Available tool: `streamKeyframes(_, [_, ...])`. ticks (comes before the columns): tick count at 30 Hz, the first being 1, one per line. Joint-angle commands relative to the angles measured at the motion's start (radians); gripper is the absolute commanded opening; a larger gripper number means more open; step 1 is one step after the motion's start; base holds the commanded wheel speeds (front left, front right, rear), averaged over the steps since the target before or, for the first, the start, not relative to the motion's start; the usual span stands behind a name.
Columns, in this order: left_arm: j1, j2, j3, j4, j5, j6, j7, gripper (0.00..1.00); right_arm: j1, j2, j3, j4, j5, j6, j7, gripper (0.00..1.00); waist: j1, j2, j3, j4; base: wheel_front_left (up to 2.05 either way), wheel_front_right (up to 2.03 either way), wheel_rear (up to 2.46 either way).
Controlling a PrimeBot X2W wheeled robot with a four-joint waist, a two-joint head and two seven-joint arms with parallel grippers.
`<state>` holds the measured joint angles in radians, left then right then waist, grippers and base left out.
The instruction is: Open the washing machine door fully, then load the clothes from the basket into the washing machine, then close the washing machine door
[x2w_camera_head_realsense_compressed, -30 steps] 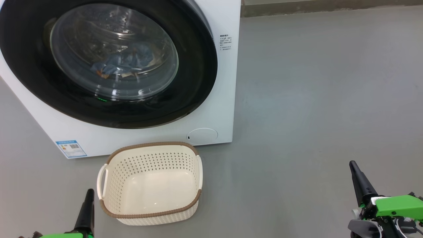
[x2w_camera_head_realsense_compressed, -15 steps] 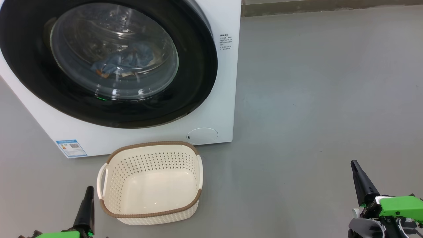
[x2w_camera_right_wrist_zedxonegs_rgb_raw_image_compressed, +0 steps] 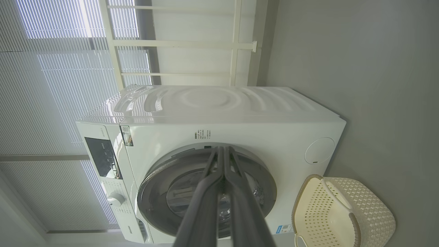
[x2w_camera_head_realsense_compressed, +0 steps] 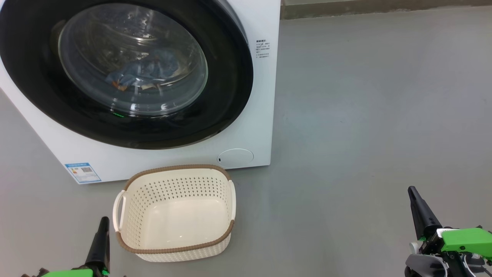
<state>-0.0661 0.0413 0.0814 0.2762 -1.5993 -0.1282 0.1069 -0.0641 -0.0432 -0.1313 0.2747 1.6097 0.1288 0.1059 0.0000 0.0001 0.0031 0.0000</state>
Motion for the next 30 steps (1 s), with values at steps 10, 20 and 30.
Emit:
streamKeyframes(10, [-0.042, 0.009, 0.033, -0.031, -0.009, -0.002, 0.007, 0.00, -0.044, -0.008, 0.017, -0.030, -0.001, 0.002, 0.007, 0.00, 0.0000, -0.0001, 0.000, 0.000, 0.00, 0.00, 0.00])
streamKeyframes(20, [-0.042, 0.009, 0.033, -0.031, -0.009, -0.003, 0.007, 0.00, -0.044, -0.008, 0.017, -0.030, -0.001, 0.002, 0.007, 0.00, 0.0000, -0.0001, 0.000, 0.000, 0.00, 0.00, 0.00])
streamKeyframes(30, [-0.042, 0.009, 0.033, -0.031, -0.009, -0.003, 0.006, 0.00, -0.044, -0.008, 0.017, -0.030, -0.001, 0.002, 0.008, 0.00, 0.0000, -0.0001, 0.000, 0.000, 0.00, 0.00, 0.00])
